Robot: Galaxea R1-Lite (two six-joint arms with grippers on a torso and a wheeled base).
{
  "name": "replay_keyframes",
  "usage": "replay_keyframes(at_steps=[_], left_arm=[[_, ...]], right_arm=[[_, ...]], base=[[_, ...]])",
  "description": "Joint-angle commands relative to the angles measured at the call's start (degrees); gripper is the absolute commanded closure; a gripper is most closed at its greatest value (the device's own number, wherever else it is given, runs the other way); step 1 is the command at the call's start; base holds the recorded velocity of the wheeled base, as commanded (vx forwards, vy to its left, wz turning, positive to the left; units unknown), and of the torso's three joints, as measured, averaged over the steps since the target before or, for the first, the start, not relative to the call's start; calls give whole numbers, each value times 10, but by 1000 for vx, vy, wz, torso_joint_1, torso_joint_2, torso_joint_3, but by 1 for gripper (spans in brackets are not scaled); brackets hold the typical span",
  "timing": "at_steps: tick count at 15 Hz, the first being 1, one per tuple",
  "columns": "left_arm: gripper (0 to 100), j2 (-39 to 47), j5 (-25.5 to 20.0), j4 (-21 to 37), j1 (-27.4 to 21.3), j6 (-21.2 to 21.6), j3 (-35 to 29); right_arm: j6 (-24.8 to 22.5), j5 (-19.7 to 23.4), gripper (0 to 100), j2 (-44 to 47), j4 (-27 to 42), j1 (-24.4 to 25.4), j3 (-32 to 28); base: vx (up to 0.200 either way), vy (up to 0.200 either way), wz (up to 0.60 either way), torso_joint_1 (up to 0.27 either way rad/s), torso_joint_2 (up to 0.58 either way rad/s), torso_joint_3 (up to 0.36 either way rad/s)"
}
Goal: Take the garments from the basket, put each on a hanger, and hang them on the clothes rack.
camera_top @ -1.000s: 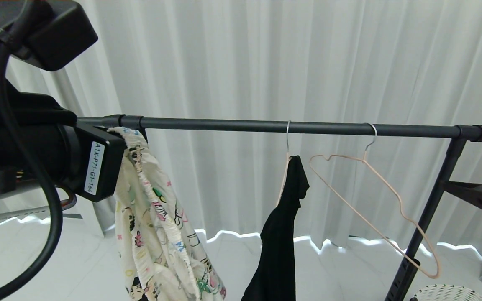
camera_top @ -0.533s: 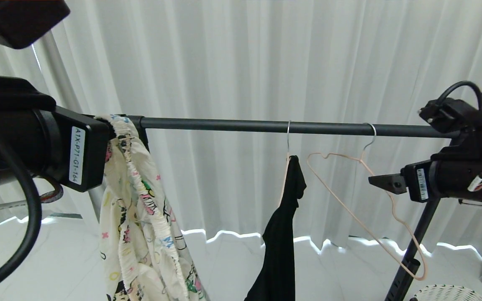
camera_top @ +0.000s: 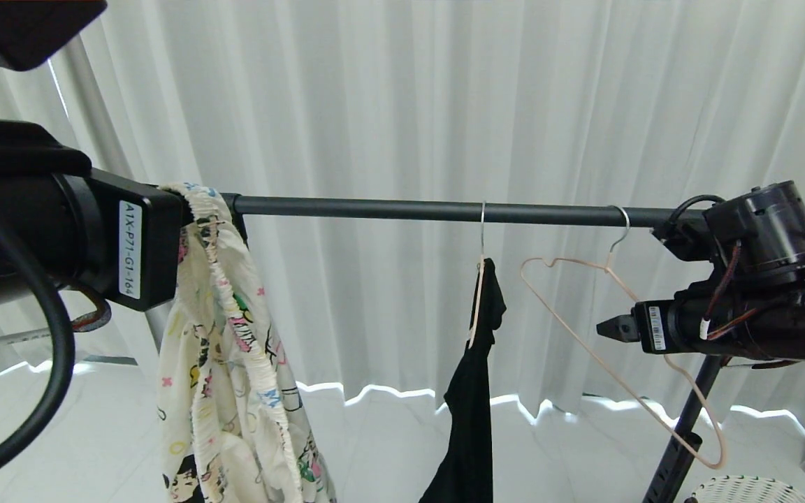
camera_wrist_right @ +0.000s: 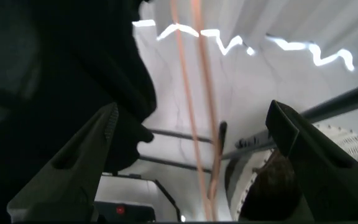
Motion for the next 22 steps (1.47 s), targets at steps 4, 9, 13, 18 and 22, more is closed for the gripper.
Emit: replay_keyframes(at_steps=[4, 9, 13, 18, 22], left_arm=[[100, 1, 0, -1, 0, 0, 4], [100, 1, 0, -1, 0, 0, 3], [100, 1, 0, -1, 1, 0, 3], [100, 1, 0, -2, 1, 0, 3], [100, 1, 0, -2, 1, 0, 3]], right_arm=[[-2, 1, 0, 11, 0, -11, 21], [-2, 1, 0, 23, -7, -8, 22], [-2, 1, 100, 25, -7, -8, 31], [-1, 1, 100, 25, -7, -8, 32], [0, 0, 100, 21, -11, -8, 31]], base=[[0, 0, 0, 0, 0, 0], [0, 0, 0, 0, 0, 0], [0, 0, 0, 0, 0, 0], [0, 0, 0, 0, 0, 0], [0, 0, 0, 0, 0, 0]])
